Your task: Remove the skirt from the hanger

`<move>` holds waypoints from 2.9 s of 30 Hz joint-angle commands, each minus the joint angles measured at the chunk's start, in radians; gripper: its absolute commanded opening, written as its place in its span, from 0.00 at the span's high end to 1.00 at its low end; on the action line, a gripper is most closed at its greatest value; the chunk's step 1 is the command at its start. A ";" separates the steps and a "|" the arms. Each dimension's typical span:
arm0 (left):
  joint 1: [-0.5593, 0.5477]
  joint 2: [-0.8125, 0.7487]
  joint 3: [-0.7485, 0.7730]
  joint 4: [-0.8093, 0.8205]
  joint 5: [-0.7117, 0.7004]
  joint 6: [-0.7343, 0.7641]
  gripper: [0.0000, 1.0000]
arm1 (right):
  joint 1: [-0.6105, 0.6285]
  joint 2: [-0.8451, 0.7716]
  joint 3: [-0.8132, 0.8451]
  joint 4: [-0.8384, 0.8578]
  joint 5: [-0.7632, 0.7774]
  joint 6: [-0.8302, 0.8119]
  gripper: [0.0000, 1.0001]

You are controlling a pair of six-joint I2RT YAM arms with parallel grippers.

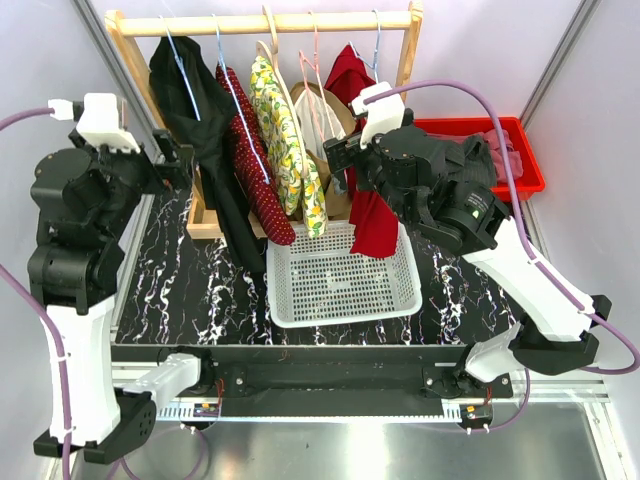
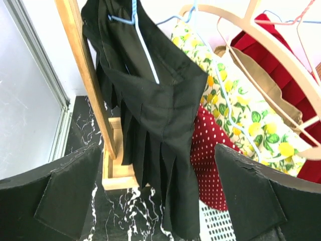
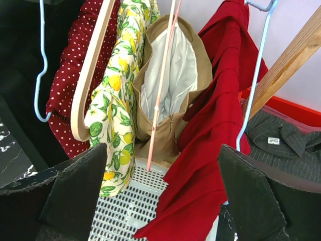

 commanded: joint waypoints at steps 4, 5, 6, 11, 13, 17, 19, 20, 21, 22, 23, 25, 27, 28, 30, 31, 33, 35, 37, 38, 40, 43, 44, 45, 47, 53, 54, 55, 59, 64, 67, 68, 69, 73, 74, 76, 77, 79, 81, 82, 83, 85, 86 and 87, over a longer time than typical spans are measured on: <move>0.003 0.143 0.134 0.172 -0.039 -0.019 0.01 | 0.007 -0.019 -0.019 0.047 -0.032 0.010 0.00; 0.003 0.164 0.180 0.177 -0.058 -0.033 0.01 | 0.007 -0.025 -0.027 0.053 -0.036 0.010 0.00; 0.003 0.189 0.206 0.176 -0.074 -0.045 0.01 | 0.007 -0.036 -0.049 0.059 -0.038 0.010 0.00; 0.003 0.338 0.341 0.179 -0.216 -0.142 0.01 | 0.008 -0.081 -0.119 0.114 -0.052 0.010 0.00; 0.002 0.396 0.370 0.170 -0.240 -0.170 0.01 | 0.007 -0.096 -0.142 0.122 -0.064 0.010 0.00; -0.016 0.465 0.410 0.159 -0.271 -0.193 0.01 | 0.008 -0.120 -0.179 0.155 -0.075 0.010 0.00; -0.018 0.490 0.407 0.160 -0.286 -0.200 0.01 | 0.007 -0.137 -0.205 0.168 -0.078 0.010 0.00; -0.018 0.498 0.407 0.160 -0.298 -0.200 0.01 | 0.007 -0.140 -0.214 0.178 -0.079 0.010 0.00; -0.018 0.514 0.407 0.160 -0.308 -0.196 0.01 | 0.008 -0.150 -0.225 0.183 -0.081 0.010 0.00; -0.018 0.524 0.406 0.162 -0.323 -0.193 0.01 | 0.008 -0.150 -0.231 0.186 -0.081 0.010 0.00; -0.018 0.531 0.406 0.165 -0.331 -0.190 0.01 | 0.005 -0.153 -0.234 0.189 -0.081 0.012 0.00; -0.017 0.551 0.406 0.163 -0.349 -0.190 0.07 | 0.007 -0.162 -0.244 0.194 -0.081 0.010 0.00; -0.017 0.568 0.398 0.169 -0.357 -0.193 0.18 | 0.007 -0.173 -0.253 0.203 -0.079 0.036 0.00; -0.015 0.574 0.397 0.170 -0.357 -0.191 0.20 | 0.008 -0.176 -0.256 0.206 -0.082 0.038 0.00; -0.015 0.596 0.395 0.170 -0.360 -0.188 0.24 | 0.008 -0.186 -0.266 0.212 -0.082 0.040 0.00; -0.013 0.602 0.395 0.171 -0.363 -0.185 0.30 | 0.007 -0.188 -0.270 0.212 -0.082 0.040 0.01; -0.012 0.620 0.396 0.176 -0.360 -0.177 0.37 | 0.007 -0.196 -0.276 0.212 -0.078 0.040 0.00; -0.006 0.634 0.401 0.176 -0.345 -0.173 0.50 | 0.007 -0.199 -0.279 0.215 -0.075 0.041 0.00; -0.001 0.648 0.403 0.176 -0.303 -0.161 0.68 | 0.007 -0.203 -0.280 0.214 -0.073 0.044 0.01; 0.003 0.651 0.400 0.174 -0.291 -0.156 0.88 | 0.008 -0.206 -0.282 0.215 -0.073 0.043 0.01; 0.003 0.656 0.395 0.174 -0.271 -0.154 0.98 | 0.007 -0.209 -0.285 0.217 -0.073 0.047 0.01; 0.005 0.654 0.389 0.173 -0.245 -0.142 1.00 | 0.007 -0.213 -0.290 0.221 -0.073 0.049 0.01; 0.005 0.654 0.387 0.173 -0.242 -0.138 1.00 | 0.007 -0.213 -0.291 0.221 -0.073 0.049 0.01; 0.005 0.648 0.390 0.173 -0.240 -0.130 1.00 | 0.007 -0.213 -0.294 0.220 -0.075 0.049 0.01; 0.005 0.639 0.396 0.176 -0.237 -0.119 1.00 | 0.007 -0.213 -0.299 0.221 -0.075 0.050 0.01; 0.003 0.545 0.472 0.194 -0.199 -0.046 1.00 | 0.007 -0.203 -0.328 0.226 -0.065 0.044 0.02; 0.003 0.527 0.478 0.200 -0.185 -0.033 1.00 | 0.007 -0.202 -0.329 0.229 -0.064 0.044 0.02; 0.003 0.509 0.479 0.208 -0.180 -0.026 1.00 | 0.007 -0.200 -0.334 0.232 -0.065 0.044 0.02; 0.003 0.367 0.443 0.223 -0.144 0.031 1.00 | 0.007 -0.193 -0.337 0.235 -0.075 0.052 0.03; 0.003 0.187 0.309 0.154 -0.064 0.060 1.00 | 0.008 -0.182 -0.326 0.238 -0.084 0.063 0.03; 0.003 0.078 0.173 0.098 -0.009 0.074 1.00 | 0.007 -0.165 -0.302 0.238 -0.088 0.061 0.03; 0.003 0.048 0.135 0.072 0.032 0.103 1.00 | 0.007 -0.162 -0.294 0.237 -0.090 0.061 0.03; 0.003 0.022 0.066 0.052 0.083 0.117 1.00 | 0.007 -0.159 -0.287 0.237 -0.094 0.064 0.03; 0.003 -0.097 -0.001 -0.109 0.244 0.232 1.00 | 0.007 -0.147 -0.254 0.247 -0.137 0.081 0.02; 0.003 -0.117 -0.005 -0.170 0.278 0.278 1.00 | 0.007 -0.145 -0.251 0.254 -0.165 0.086 0.00; 0.003 -0.185 -0.010 -0.205 0.367 0.324 1.00 | 0.008 -0.151 -0.254 0.274 -0.200 0.095 0.00; 0.003 -0.202 -0.005 -0.226 0.396 0.361 1.00 | 0.007 -0.156 -0.263 0.283 -0.238 0.095 0.01; 0.003 -0.225 0.047 -0.254 0.484 0.385 1.00 | 0.007 -0.171 -0.286 0.329 -0.292 0.084 0.00; 0.003 -0.216 0.144 -0.307 0.572 0.396 1.00 | 0.007 -0.211 -0.343 0.400 -0.383 0.054 0.00; 0.003 -0.208 0.174 -0.324 0.606 0.405 1.00 | 0.007 -0.250 -0.366 0.427 -0.418 0.043 0.00; 0.003 -0.210 0.192 -0.332 0.641 0.410 1.00 | 0.008 -0.274 -0.419 0.454 -0.473 0.032 0.00; 0.003 -0.225 0.220 -0.331 0.792 0.431 1.00 | 0.007 -0.350 -0.478 0.543 -0.525 -0.006 0.00; 0.003 -0.233 0.222 -0.331 0.845 0.450 1.00 | 0.008 -0.372 -0.524 0.571 -0.551 -0.014 0.00; 0.003 -0.237 0.228 -0.328 0.923 0.450 1.00 | 0.007 -0.392 -0.535 0.599 -0.558 -0.011 0.00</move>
